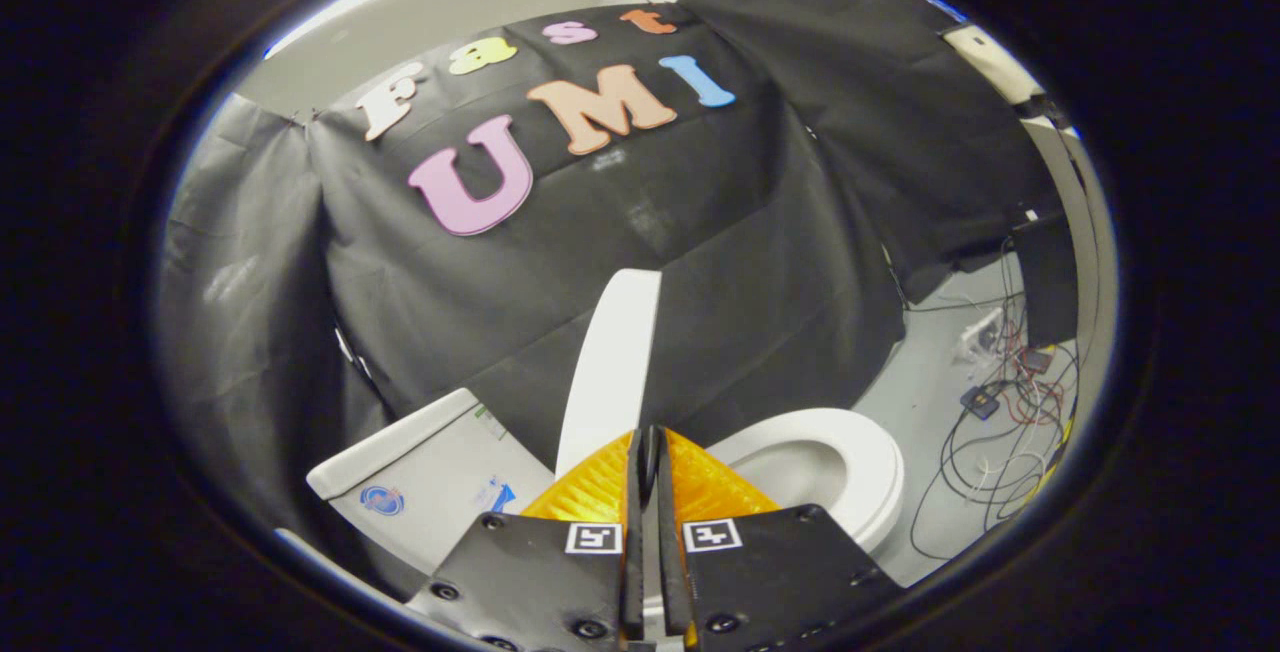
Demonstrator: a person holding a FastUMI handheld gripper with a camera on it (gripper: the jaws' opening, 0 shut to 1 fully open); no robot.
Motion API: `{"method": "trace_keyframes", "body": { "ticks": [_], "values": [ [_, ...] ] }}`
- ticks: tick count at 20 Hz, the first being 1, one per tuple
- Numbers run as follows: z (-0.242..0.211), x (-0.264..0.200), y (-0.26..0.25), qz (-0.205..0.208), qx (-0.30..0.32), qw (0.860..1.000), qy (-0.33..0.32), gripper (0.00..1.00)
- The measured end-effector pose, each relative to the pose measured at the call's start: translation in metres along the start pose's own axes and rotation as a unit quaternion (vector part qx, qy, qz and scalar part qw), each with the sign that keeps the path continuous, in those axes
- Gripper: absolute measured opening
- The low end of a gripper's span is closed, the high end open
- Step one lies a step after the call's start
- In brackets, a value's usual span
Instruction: Open the toilet lid.
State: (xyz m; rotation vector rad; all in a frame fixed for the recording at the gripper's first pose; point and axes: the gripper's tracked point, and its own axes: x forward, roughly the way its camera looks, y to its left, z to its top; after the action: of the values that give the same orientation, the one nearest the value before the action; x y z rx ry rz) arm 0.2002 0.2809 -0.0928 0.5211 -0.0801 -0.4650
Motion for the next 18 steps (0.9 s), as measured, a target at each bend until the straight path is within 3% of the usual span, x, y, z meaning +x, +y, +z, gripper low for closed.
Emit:
{"method": "trace_keyframes", "body": {
  "ticks": [3, 7, 11, 16, 18],
  "values": [
    [0.004, 0.0, 0.024, -0.003, -0.017, 1.0, 0.0, 0.08],
    [0.006, -0.001, 0.053, -0.013, -0.101, 0.995, 0.023, 0.08],
    [0.006, 0.0, 0.084, -0.022, -0.138, 0.99, 0.031, 0.08],
    [0.004, 0.0, 0.109, -0.034, -0.21, 0.977, 0.033, 0.08],
    [0.0, 0.001, 0.125, -0.019, -0.238, 0.971, 0.035, 0.08]
  ]
}}
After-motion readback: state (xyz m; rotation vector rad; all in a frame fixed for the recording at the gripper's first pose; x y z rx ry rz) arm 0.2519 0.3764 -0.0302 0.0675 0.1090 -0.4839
